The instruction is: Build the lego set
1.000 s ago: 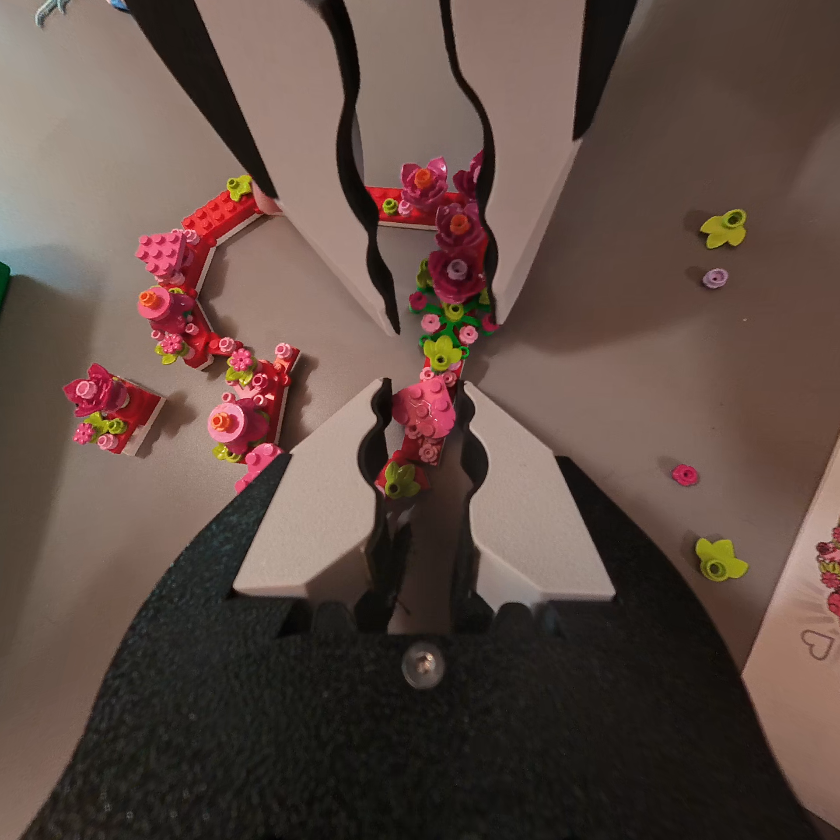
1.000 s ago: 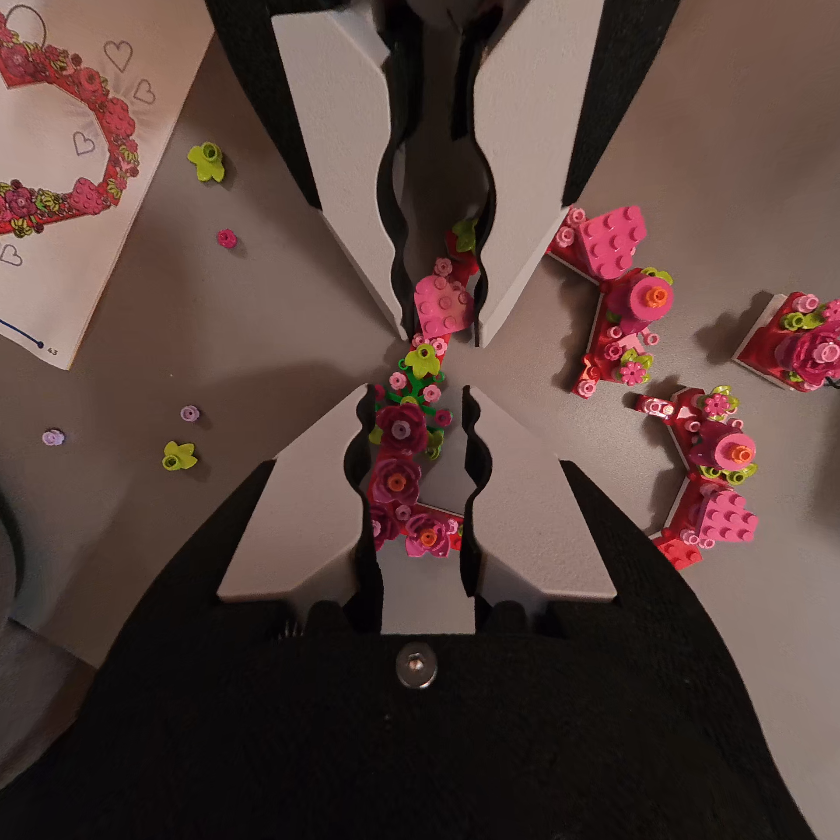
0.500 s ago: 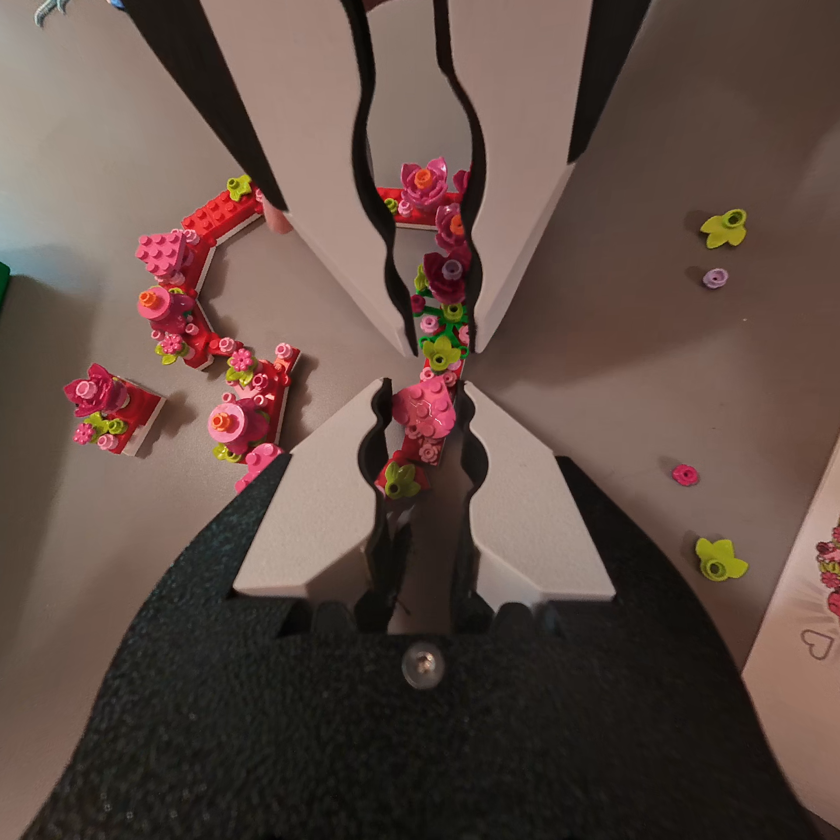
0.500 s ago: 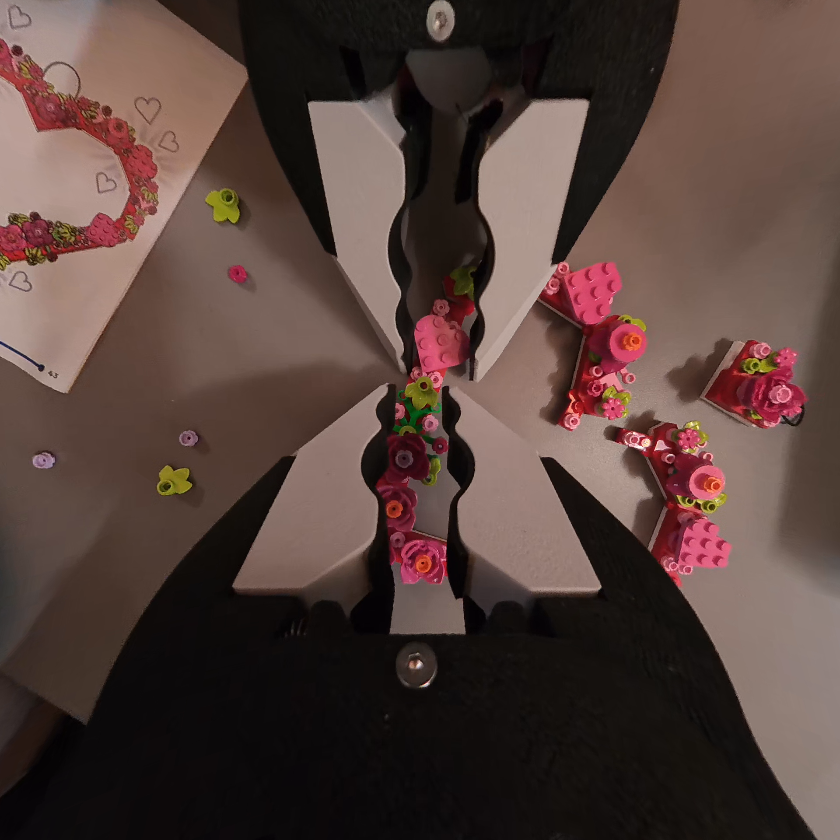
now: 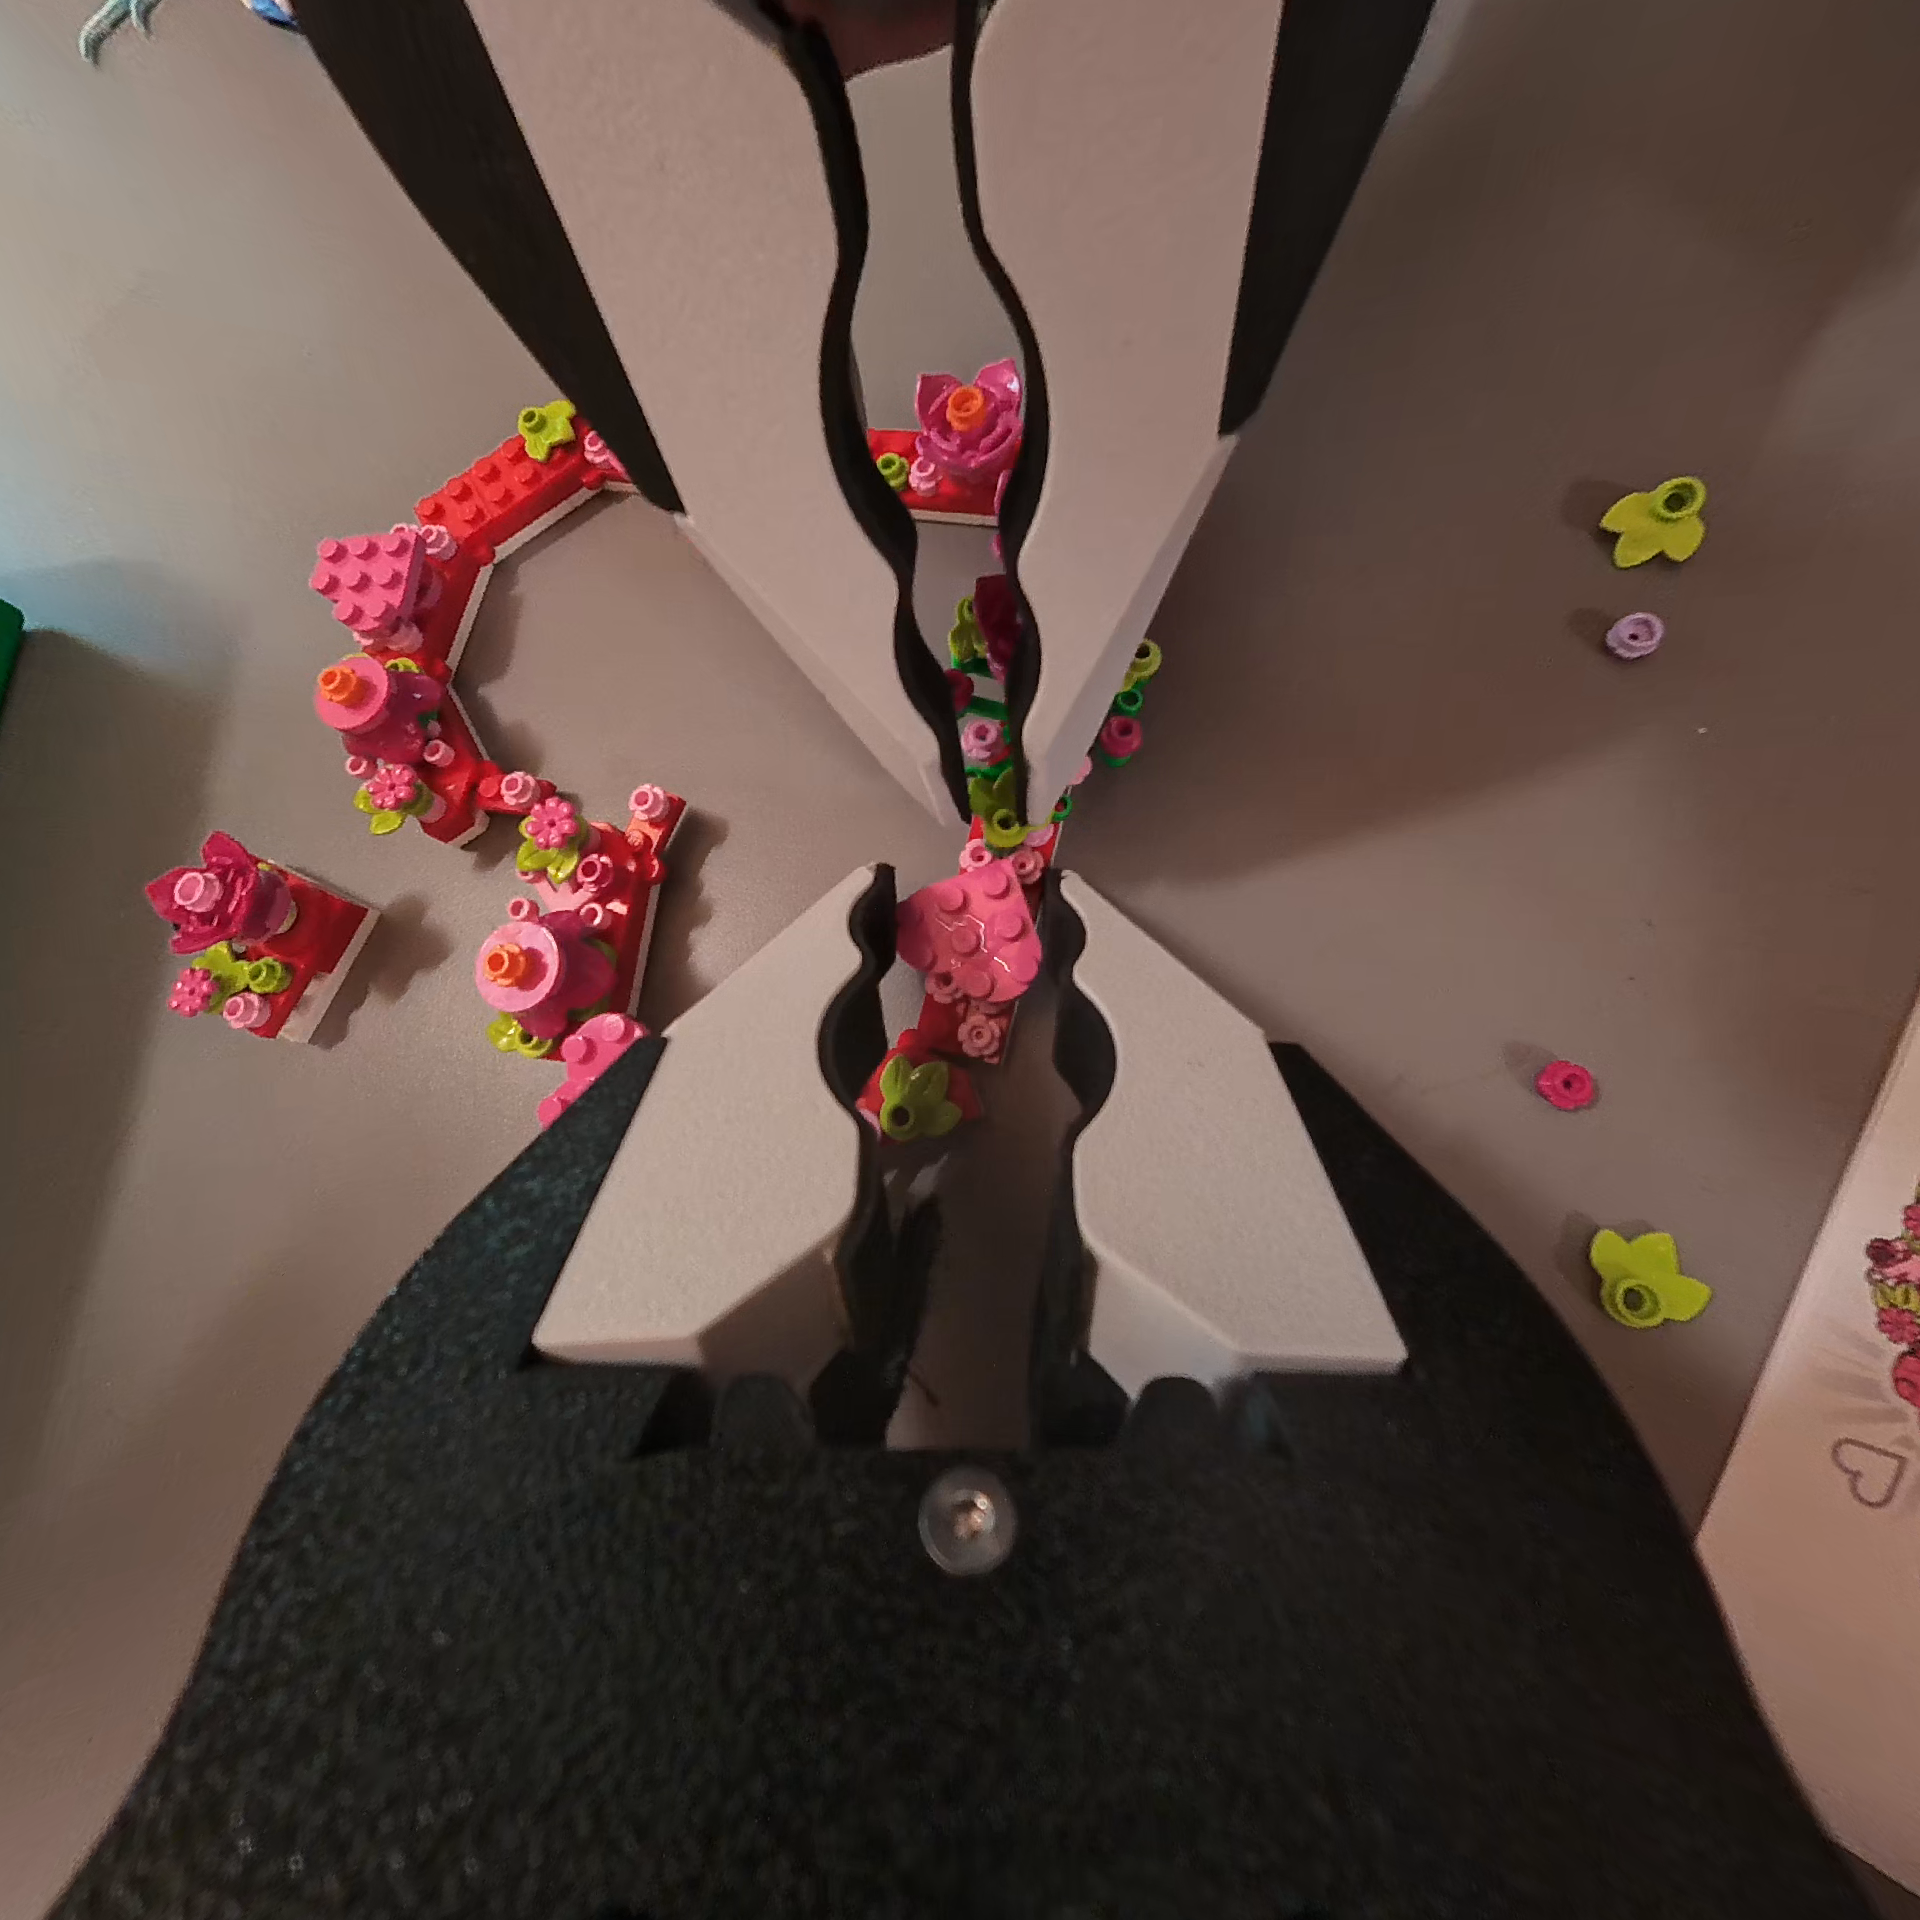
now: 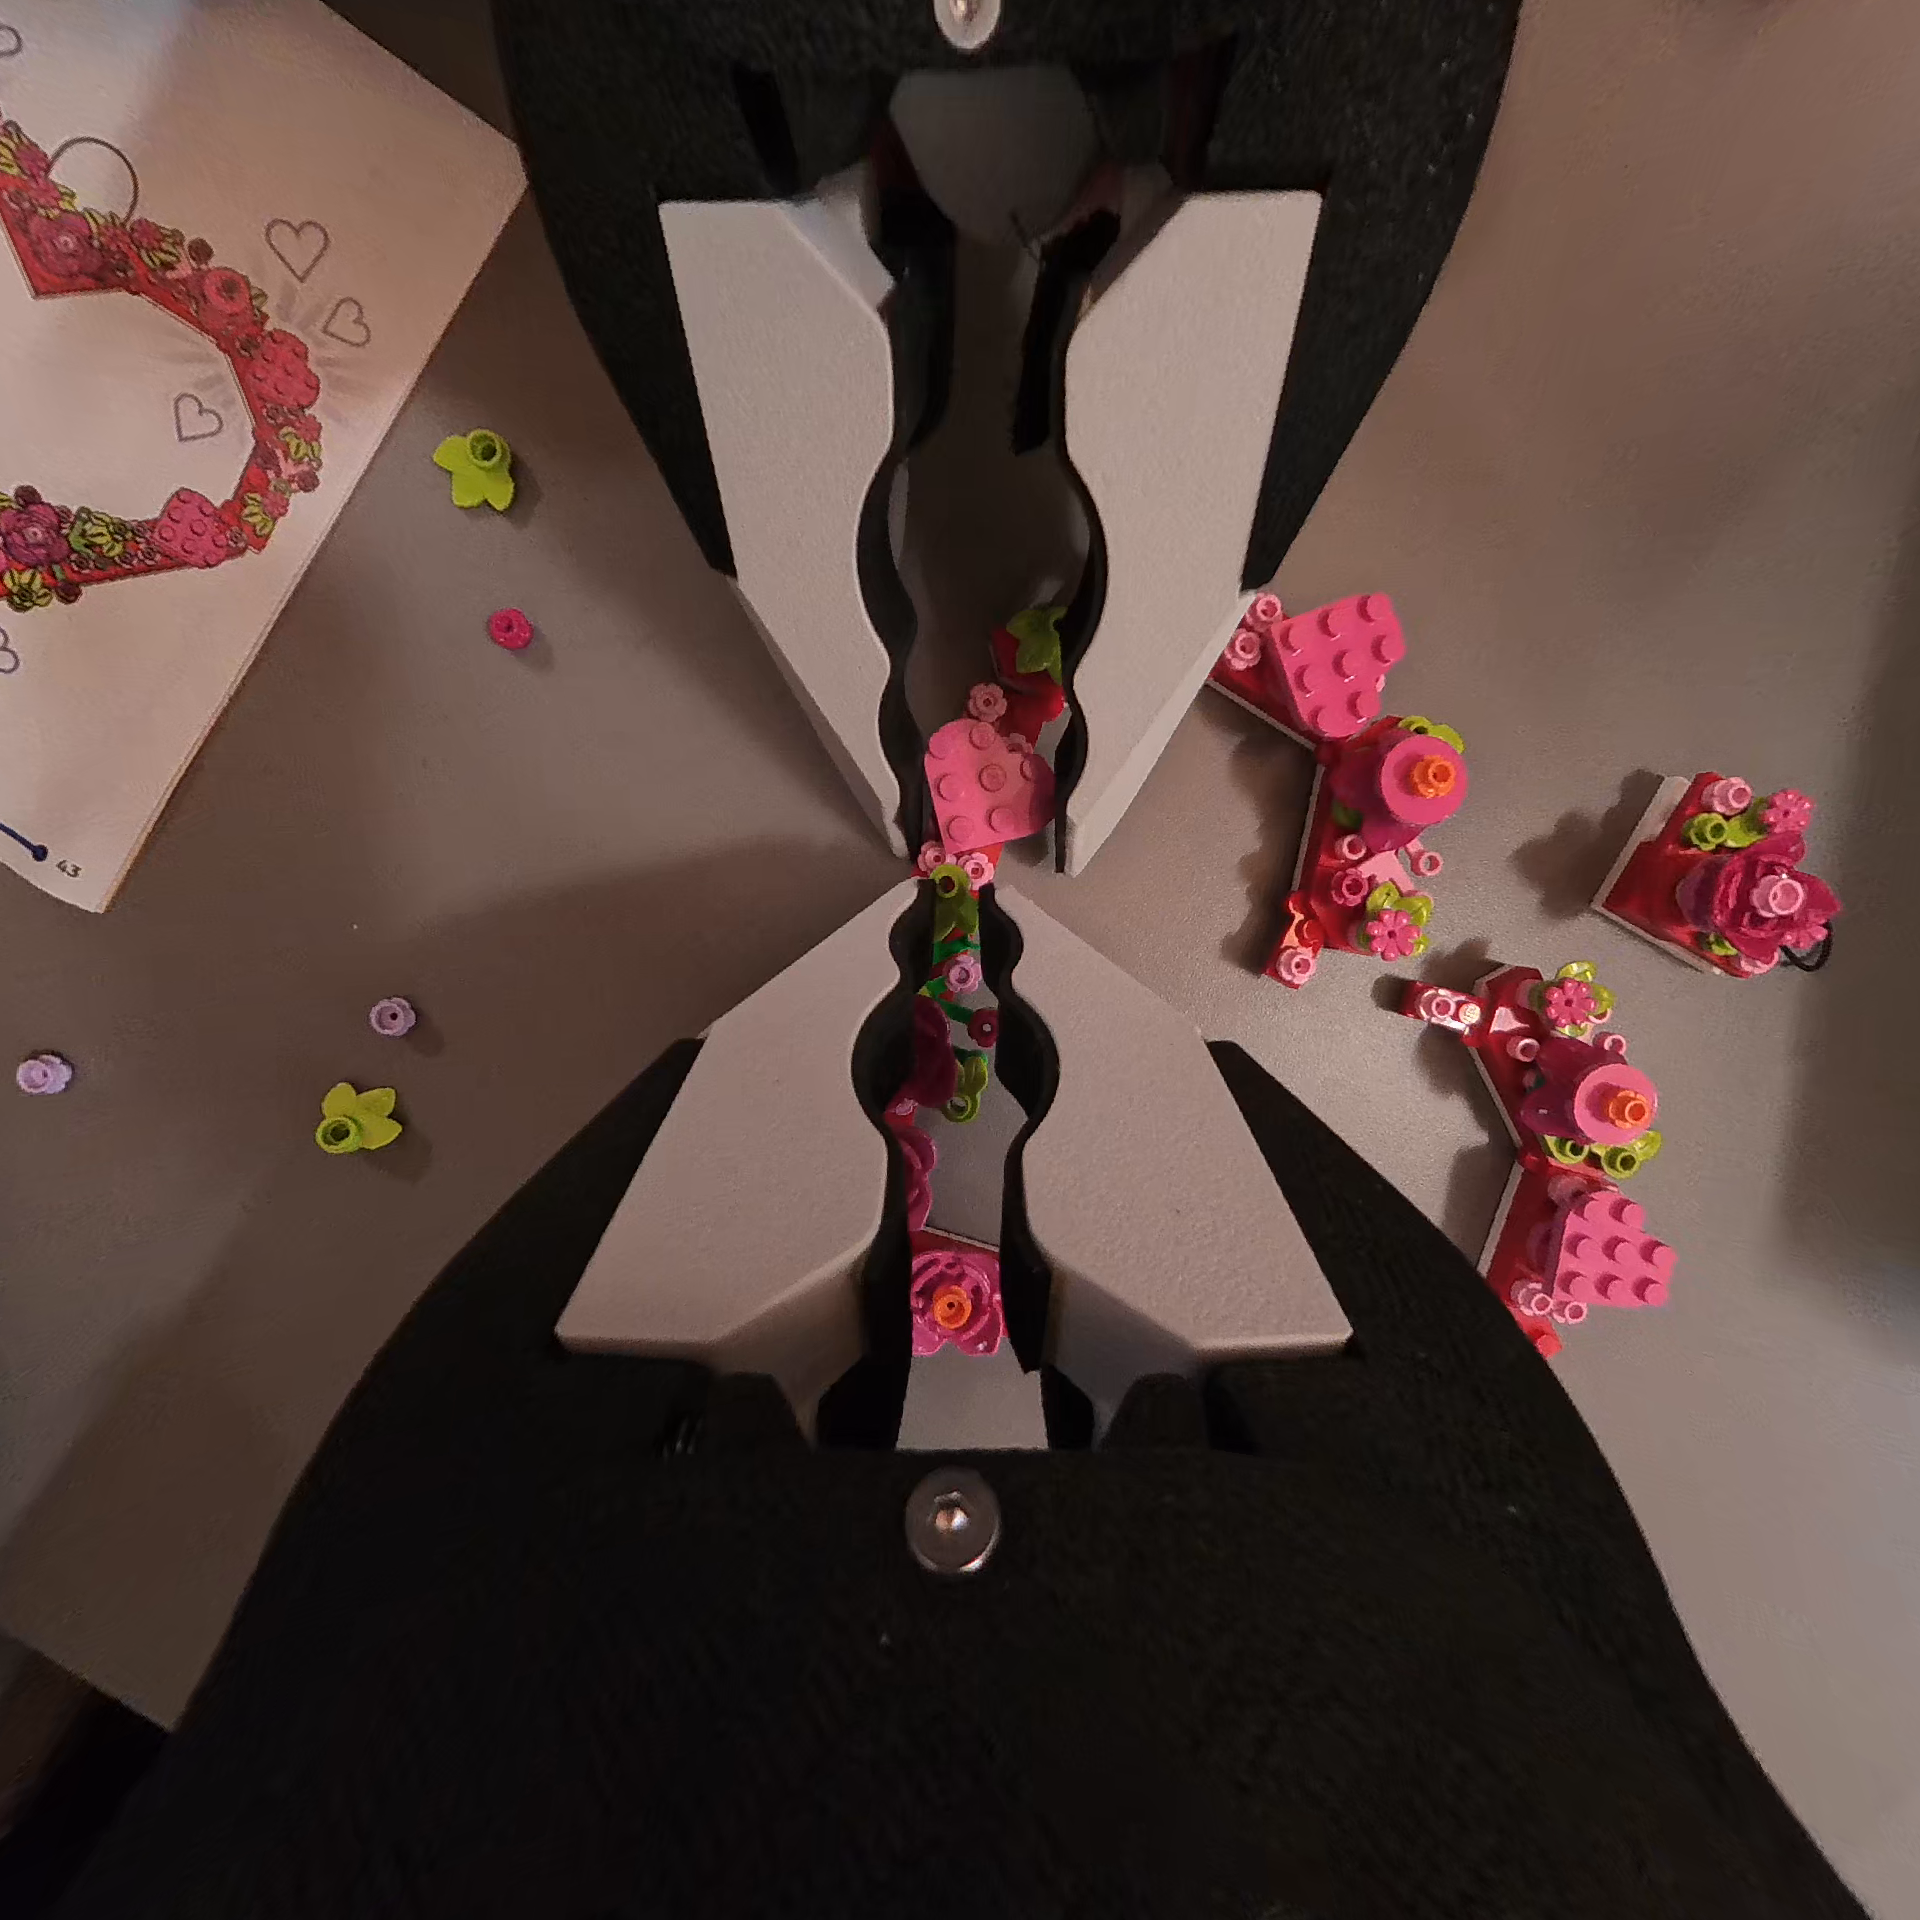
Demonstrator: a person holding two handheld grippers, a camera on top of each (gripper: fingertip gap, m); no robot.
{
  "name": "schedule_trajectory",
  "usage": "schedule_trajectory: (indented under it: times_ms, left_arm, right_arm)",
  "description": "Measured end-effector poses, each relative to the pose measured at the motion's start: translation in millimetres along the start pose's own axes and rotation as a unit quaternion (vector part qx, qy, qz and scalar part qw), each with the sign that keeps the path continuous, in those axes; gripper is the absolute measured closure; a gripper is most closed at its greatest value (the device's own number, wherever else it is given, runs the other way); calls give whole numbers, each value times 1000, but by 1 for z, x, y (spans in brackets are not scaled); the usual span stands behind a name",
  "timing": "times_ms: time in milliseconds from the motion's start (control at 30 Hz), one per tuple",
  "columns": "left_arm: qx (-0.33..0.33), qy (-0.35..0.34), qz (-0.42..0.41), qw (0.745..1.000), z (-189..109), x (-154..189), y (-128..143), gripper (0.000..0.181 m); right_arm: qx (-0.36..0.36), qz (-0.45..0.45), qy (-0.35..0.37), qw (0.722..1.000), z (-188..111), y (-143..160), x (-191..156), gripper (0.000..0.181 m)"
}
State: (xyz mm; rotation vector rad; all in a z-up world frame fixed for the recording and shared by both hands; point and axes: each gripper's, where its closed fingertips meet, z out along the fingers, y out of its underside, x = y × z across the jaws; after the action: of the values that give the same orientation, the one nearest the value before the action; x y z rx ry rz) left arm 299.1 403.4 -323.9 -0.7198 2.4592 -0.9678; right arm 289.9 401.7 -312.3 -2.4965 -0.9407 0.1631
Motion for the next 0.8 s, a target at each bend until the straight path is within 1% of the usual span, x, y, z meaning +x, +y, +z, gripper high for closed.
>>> schedule_trajectory:
  times_ms: [800]
  left_arm:
    - [1, 0, 0, 1000, 0, 0, 0, 155]
  right_arm:
    - [23, 15, -7, 1000, -2, -1, 3, 176]
